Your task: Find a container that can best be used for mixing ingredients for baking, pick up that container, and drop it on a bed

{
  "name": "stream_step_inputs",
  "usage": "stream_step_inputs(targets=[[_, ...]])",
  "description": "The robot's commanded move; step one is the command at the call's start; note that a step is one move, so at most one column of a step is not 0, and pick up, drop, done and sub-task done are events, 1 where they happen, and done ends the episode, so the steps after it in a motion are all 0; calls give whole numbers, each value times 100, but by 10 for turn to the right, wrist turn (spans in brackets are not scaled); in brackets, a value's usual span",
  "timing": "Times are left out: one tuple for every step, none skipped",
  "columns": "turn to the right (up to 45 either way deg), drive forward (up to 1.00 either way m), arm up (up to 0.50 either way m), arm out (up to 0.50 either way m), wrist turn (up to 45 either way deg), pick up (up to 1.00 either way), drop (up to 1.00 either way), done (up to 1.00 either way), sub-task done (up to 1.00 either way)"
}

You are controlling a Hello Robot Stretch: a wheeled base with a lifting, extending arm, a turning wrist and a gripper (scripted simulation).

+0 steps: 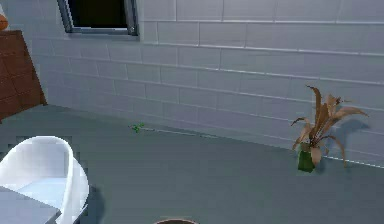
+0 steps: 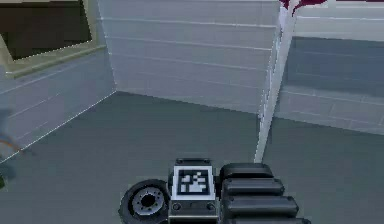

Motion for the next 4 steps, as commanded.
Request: stream_step_inputs(targets=[[0,100,0,0,0,0,0,0,0],[-60,0,0,0,0,0,0,0,0],[0,70,0,0,0,0,0,0,0],[-450,0,0,0,0,0,0,0,0]])
